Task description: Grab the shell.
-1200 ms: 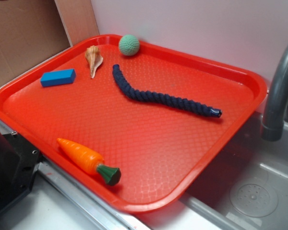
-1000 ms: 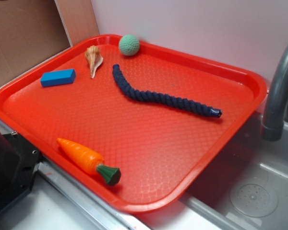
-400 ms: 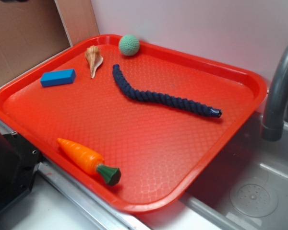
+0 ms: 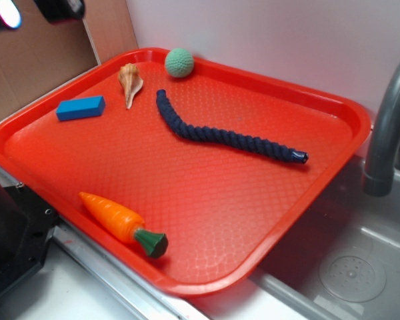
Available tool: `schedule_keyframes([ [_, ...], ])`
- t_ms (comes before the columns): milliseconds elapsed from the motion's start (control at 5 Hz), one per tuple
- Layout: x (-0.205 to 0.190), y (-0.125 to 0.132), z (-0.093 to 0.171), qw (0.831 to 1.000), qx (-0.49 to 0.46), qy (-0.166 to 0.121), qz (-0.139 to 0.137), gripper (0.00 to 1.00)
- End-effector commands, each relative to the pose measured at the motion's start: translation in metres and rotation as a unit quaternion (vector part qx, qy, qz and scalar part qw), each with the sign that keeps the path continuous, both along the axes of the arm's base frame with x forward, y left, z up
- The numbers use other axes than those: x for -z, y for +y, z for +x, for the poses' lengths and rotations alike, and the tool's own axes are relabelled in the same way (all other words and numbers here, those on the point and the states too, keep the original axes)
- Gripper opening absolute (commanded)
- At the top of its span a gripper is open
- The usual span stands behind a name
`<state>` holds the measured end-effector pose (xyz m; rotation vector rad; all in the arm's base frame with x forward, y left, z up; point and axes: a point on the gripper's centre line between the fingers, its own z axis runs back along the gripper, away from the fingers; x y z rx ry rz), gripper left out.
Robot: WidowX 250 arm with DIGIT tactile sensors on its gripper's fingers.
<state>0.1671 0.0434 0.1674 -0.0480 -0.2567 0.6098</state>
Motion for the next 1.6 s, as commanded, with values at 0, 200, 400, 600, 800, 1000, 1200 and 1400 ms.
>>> schedule_keyframes([
  [0, 0.040, 0.041, 0.045, 0.998, -0.043, -0.048, 0.023, 1.00],
  [200, 0.059, 0.055, 0.067, 0.996, -0.054, -0.059, 0.044, 1.00],
  [400, 0.082, 0.065, 0.090, 0.994, -0.056, -0.059, 0.071, 1.00],
  [600, 0.103, 0.070, 0.100, 0.994, -0.057, -0.050, 0.082, 1.00],
  [800, 0.120, 0.078, 0.110, 0.993, -0.067, -0.037, 0.094, 1.00],
  [1000, 0.128, 0.082, 0.117, 0.991, -0.067, -0.038, 0.106, 1.00],
  [1200, 0.135, 0.086, 0.124, 0.991, -0.070, -0.038, 0.111, 1.00],
  [1400, 0.139, 0.087, 0.125, 0.991, -0.071, -0.037, 0.111, 0.03],
])
